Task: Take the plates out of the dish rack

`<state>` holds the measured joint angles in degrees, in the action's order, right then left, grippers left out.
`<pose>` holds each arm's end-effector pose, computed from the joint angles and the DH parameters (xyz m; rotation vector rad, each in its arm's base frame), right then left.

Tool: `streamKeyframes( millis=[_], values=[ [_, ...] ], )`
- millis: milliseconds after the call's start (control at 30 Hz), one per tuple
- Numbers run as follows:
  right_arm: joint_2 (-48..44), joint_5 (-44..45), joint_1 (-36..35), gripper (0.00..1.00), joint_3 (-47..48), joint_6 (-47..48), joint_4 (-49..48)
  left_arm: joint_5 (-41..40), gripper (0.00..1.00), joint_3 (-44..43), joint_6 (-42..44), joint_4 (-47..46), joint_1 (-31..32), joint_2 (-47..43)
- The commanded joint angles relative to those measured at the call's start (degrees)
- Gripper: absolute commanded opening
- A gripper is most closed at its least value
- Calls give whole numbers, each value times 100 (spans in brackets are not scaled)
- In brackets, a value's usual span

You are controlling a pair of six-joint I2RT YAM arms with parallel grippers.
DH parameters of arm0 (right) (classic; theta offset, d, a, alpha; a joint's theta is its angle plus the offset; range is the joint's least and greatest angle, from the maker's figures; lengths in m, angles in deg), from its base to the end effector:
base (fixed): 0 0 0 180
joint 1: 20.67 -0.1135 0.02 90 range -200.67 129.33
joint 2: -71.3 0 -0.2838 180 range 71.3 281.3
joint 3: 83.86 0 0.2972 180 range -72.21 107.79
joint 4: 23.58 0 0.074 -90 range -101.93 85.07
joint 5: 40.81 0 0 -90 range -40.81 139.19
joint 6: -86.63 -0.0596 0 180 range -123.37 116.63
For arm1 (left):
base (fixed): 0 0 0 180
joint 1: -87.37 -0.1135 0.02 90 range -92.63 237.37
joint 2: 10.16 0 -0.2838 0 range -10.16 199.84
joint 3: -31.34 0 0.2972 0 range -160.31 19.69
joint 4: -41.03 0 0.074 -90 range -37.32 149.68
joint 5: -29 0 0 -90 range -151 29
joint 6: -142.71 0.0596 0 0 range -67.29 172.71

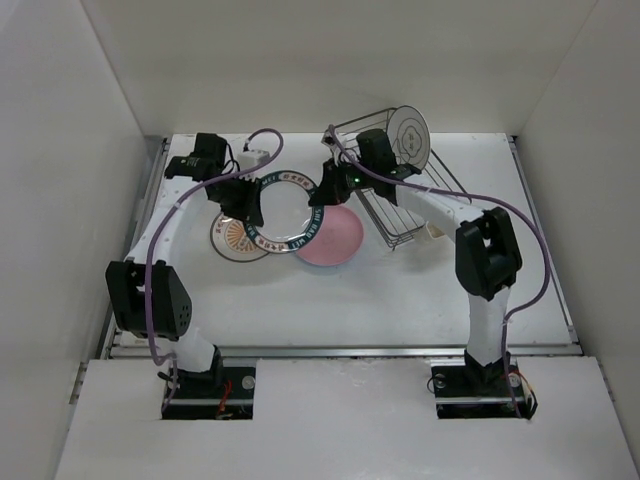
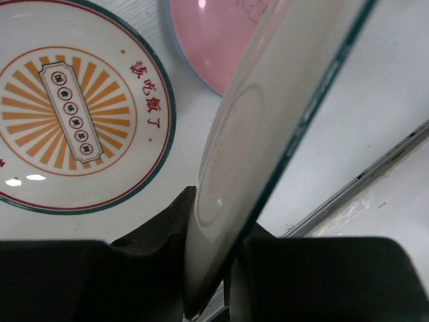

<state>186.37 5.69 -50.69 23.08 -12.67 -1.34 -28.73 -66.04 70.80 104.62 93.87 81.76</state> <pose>0.4432 0.3035 0.2693 -0.8544 1.9899 1.2002 0.3849 -0.0759 0.3198 0.7238 2.3651 -0.6384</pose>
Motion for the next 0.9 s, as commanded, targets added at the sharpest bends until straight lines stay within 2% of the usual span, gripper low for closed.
streamKeyframes(
  millis=[0, 33, 133, 167, 233, 300, 467, 667, 700, 767, 800, 833, 867],
  values=[
    [-169, -256, -320, 2, 517, -388, -454, -975, 0, 48, -428, -158, 0, 28],
    [-169, -63, -320, 9, 604, -388, -383, -1090, 0, 48, -429, -158, 0, 28],
    [-169, 148, -320, 42, 762, -336, -164, -1188, 0, 48, -578, -158, -184, -25],
    [-169, 367, -268, 69, 885, -336, -93, -1188, 0, 48, -683, -158, -271, -25],
    [-221, 666, -267, 96, 1053, -336, 213, -1240, 0, 48, -841, -315, -544, -25],
    [-335, 1071, -145, 100, 1177, -336, 347, -1241, 0, 48, -938, -386, -903, 45],
    [-739, 1405, 48, 100, 966, -213, 347, -84, 0, -171, -1167, -186, -1792, 730],
    [-933, 1591, 154, 100, 676, -98, 523, -10, 0, -312, -693, 333, -1916, 1697],
    [-933, 1687, 154, 100, 676, -46, 610, -10, 4, -373, -623, 473, -1916, 1793],
    [-1003, 1977, 207, 100, 676, -46, 699, -10, 19, -374, -508, 553, -1916, 1987],
    [-1056, 2056, 259, 100, 676, -46, 751, -10, 30, -374, -456, 554, -1916, 1988],
    [-1056, 2144, 260, 100, 676, -46, 752, -132, 53, -374, -455, 606, -1916, 2040],
    [-1135, 2379, 312, 100, 676, -46, 821, -290, 61, -426, -455, 606, -1916, 2040]
  ],
)
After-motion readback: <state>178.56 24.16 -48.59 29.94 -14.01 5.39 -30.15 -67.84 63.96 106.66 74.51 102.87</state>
